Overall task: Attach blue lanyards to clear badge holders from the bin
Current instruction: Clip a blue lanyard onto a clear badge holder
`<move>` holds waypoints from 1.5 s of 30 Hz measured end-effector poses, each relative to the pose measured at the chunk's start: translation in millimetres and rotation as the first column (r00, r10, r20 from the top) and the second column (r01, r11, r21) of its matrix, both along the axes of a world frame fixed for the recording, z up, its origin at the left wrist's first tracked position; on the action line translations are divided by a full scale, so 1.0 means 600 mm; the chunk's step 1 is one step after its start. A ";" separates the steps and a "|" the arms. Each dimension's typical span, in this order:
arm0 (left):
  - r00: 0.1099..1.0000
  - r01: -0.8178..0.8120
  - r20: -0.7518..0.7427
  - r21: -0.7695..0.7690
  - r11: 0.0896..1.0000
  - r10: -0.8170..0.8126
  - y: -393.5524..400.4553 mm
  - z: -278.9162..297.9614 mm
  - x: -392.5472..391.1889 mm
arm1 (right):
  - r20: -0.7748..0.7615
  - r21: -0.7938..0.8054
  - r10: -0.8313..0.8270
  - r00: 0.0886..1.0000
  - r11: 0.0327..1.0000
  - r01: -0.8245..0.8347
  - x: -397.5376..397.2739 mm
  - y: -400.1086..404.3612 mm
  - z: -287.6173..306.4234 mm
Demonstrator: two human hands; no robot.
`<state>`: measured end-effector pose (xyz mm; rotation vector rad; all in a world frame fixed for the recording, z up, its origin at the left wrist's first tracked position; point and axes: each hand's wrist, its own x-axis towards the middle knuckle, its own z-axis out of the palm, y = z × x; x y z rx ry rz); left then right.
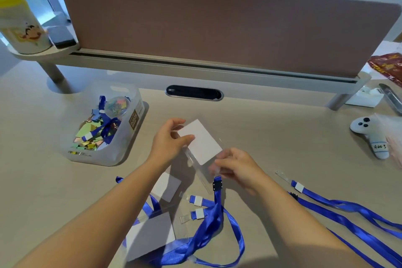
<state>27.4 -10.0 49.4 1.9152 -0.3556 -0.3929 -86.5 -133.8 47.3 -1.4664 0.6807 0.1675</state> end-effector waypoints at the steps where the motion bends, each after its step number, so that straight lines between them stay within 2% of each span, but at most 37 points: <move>1: 0.999 -0.009 0.044 0.070 0.998 0.006 0.002 0.000 0.001 | 0.018 -0.010 -0.011 1.000 1.000 0.011 0.005 0.002 0.008; 4: 0.976 0.021 0.209 0.198 0.980 -0.063 0.012 0.014 -0.001 | 0.079 -0.039 -0.033 0.996 0.999 0.036 0.021 0.004 0.031; 6: 0.926 0.165 0.293 0.250 0.954 -0.237 0.020 0.027 -0.004 | 0.109 -0.044 -0.025 0.994 0.999 0.030 0.028 0.003 0.045; 8: 0.851 0.267 0.335 0.387 0.882 -0.405 0.026 0.037 -0.006 | 0.137 -0.045 -0.024 0.990 0.999 0.031 0.033 0.001 0.054; 12: 0.726 0.250 0.354 0.662 0.706 -0.589 0.029 0.042 -0.002 | 0.157 -0.045 -0.039 0.987 0.998 0.047 0.037 -0.003 0.059; 14: 0.665 0.224 0.401 0.697 0.681 -0.630 0.025 0.040 -0.006 | 0.147 -0.046 -0.035 0.989 0.998 0.043 0.037 -0.003 0.059; 15: 0.602 0.205 0.473 0.687 0.697 -0.643 0.024 0.039 -0.009 | 0.139 -0.055 -0.027 0.990 0.998 0.035 0.037 -0.003 0.060; 17: 0.402 0.167 0.619 0.675 0.719 -0.675 0.022 0.038 -0.011 | 0.136 -0.079 -0.018 0.991 0.996 0.029 0.039 -0.002 0.060; 18: 0.347 0.183 0.661 0.649 0.739 -0.666 0.021 0.031 -0.010 | 0.139 -0.074 -0.027 0.990 0.997 0.037 0.040 -0.003 0.059; 21: 0.371 0.255 0.698 0.558 0.790 -0.613 0.022 0.030 -0.006 | 0.124 0.058 -0.093 0.988 0.995 0.087 0.042 -0.002 0.061; 23: 0.376 0.237 0.723 0.530 0.814 -0.580 0.023 0.032 -0.003 | 0.108 0.179 -0.114 0.988 0.979 0.093 0.040 -0.002 0.062; 25: 0.369 0.215 0.743 0.516 0.829 -0.559 0.024 0.038 -0.002 | 0.098 0.215 -0.082 0.992 0.975 0.059 0.036 -0.003 0.063; 29: 0.417 0.227 0.704 0.532 0.816 -0.575 0.028 0.037 -0.002 | 0.076 0.148 0.007 0.997 0.989 -0.019 0.031 -0.005 0.067; 31: 0.527 0.259 0.646 0.498 0.828 -0.553 0.031 0.035 -0.002 | 0.072 0.122 0.021 0.997 0.992 -0.029 0.032 -0.004 0.068; 34: 0.744 0.252 0.530 0.341 0.906 -0.406 0.031 0.038 -0.005 | 0.093 0.112 0.020 0.995 0.993 -0.030 0.034 -0.001 0.069; 36: 0.808 0.234 0.470 0.297 0.926 -0.355 0.029 0.043 -0.005 | 0.109 0.139 -0.003 0.994 0.990 -0.012 0.035 0.003 0.073; 40: 0.834 0.244 0.429 0.279 0.929 -0.348 0.030 0.046 -0.006 | 0.100 0.134 -0.035 0.994 0.991 0.021 0.039 0.007 0.076; 45: 0.845 0.221 0.435 0.250 0.943 -0.313 0.034 0.043 -0.008 | 0.034 0.074 0.002 0.999 0.997 -0.004 0.043 0.009 0.075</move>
